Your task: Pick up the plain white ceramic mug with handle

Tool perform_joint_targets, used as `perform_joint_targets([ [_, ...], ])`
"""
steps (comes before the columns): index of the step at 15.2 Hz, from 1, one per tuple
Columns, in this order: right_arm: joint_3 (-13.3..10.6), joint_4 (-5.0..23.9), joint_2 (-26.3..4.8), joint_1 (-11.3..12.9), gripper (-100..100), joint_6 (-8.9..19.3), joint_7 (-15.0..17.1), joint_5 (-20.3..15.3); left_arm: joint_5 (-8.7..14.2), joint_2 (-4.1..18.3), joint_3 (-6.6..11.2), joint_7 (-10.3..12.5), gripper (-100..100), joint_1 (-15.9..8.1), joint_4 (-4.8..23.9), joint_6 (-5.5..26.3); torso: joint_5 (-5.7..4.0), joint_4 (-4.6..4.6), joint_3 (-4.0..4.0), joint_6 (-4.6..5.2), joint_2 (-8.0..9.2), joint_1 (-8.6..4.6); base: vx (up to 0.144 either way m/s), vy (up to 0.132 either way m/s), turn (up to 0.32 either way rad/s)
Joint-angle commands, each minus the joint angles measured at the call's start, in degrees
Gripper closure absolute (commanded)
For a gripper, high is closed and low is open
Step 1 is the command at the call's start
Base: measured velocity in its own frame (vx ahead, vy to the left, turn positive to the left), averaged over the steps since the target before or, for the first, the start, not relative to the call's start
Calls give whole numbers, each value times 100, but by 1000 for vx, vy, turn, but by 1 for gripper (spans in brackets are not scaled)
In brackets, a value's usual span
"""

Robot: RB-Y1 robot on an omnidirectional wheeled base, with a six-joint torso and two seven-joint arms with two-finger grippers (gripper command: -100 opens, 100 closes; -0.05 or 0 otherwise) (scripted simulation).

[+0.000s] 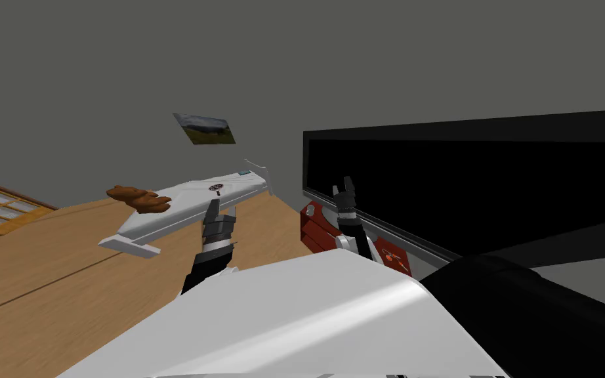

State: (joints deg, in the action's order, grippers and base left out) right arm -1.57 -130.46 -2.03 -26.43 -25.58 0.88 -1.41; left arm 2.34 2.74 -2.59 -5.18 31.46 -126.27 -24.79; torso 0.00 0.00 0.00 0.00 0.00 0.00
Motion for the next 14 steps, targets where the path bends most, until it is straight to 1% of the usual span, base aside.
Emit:
perform_joint_targets([
  [1,-22,55,-164,7,-100,-19,-6,-12,0,0,0,0,0,0,0,0,0,0,0,0,0,0,0,12,44],
  [3,-78,184,-449,25,-100,-62,-19,-42,0,0,0,0,0,0,0,0,1,0,-1,-2,-2,6,14,33,100],
  [4,-78,184,-462,25,-100,-62,-19,-42,0,0,-1,0,0,0,0,0,2,-1,-3,-2,-6,11,25,43,68],
  [5,-118,274,-647,37,-100,-92,-28,-64,0,0,-1,0,0,0,0,0,3,-2,-5,-1,-8,14,20,53,78],
  [6,-118,274,-647,37,-100,-92,-28,-64,0,-1,-1,0,0,0,0,0,4,-2,-5,-2,-9,18,21,48,64],
  [7,-168,381,-851,51,-100,-127,-39,-90,0,0,-1,0,0,0,0,0,4,-2,-6,-1,-10,19,33,51,102],
  [8,-168,381,-853,51,-100,-127,-39,-90,0,-1,-1,0,0,0,0,0,4,-3,-7,-3,-13,20,36,51,97],
  [9,-226,505,-1058,67,-100,-165,-52,-121,0,0,-1,0,0,0,0,0,4,-3,-8,-2,-14,20,40,61,120],
  [10,-226,505,-1079,67,-100,-165,-52,-121,0,-1,-1,0,0,0,0,0,5,-4,-9,-3,-16,24,42,50,92],
  [11,-294,643,-1265,85,-100,-207,-66,-156,0,-1,-1,0,0,0,0,0,5,-4,-10,-2,-18,22,50,48,143],
  [12,-294,643,-1323,85,-100,-207,-66,-156,0,-1,-1,0,0,0,0,0,4,-5,-12,-3,-20,20,55,46,125],
  [13,-372,797,-1506,102,-100,-252,-81,-196,0,0,-1,0,0,0,0,0,4,-5,-13,-2,-22,19,63,65,155],
  [14,-372,797,-1584,102,-100,-252,-81,-196,0,-1,-1,0,0,0,0,0,5,-6,-15,-4,-26,24,57,67,129],
])
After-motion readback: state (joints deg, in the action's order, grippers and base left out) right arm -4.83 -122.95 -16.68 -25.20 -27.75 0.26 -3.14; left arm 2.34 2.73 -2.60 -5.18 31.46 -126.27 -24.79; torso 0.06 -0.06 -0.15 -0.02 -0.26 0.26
